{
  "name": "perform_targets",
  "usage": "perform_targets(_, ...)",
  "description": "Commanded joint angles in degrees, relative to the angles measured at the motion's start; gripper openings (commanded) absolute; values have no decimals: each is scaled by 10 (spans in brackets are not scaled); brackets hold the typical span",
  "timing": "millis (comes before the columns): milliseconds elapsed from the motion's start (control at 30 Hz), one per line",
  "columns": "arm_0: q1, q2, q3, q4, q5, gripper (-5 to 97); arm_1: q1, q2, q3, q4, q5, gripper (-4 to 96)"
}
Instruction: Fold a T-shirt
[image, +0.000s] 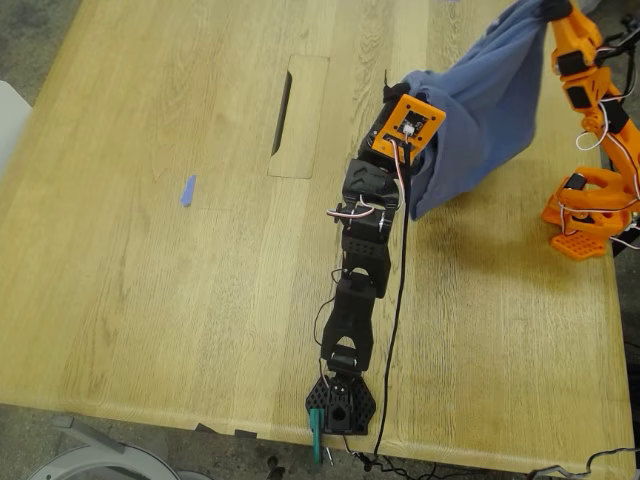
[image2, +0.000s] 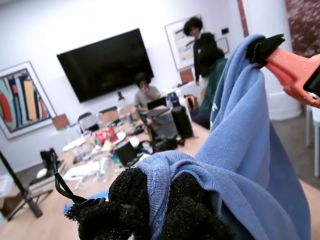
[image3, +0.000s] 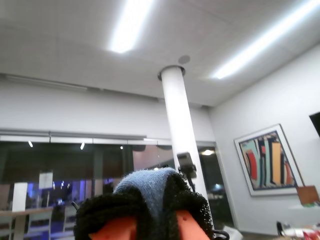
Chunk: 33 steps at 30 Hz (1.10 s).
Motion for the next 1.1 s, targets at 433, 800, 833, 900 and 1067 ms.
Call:
perform_targets(433, 142, 84, -21, -162, 7, -1, 4, -29, -188, 46, -10, 8)
perform_targets(800, 230, 41, -21, -197, 8, -1, 68, -6, -196, 62, -14, 7)
perform_targets(833, 239, 35, -21, -197, 8, -1, 76, 4, -184, 65, -14, 6)
perform_targets(900, 252, 25, -21, -197, 7, -1, 86, 23, -156, 69, -13, 7)
perform_targets(1067, 259, 17, -22, -168, 6, -1, 129, 57, -98, 83, -16, 5)
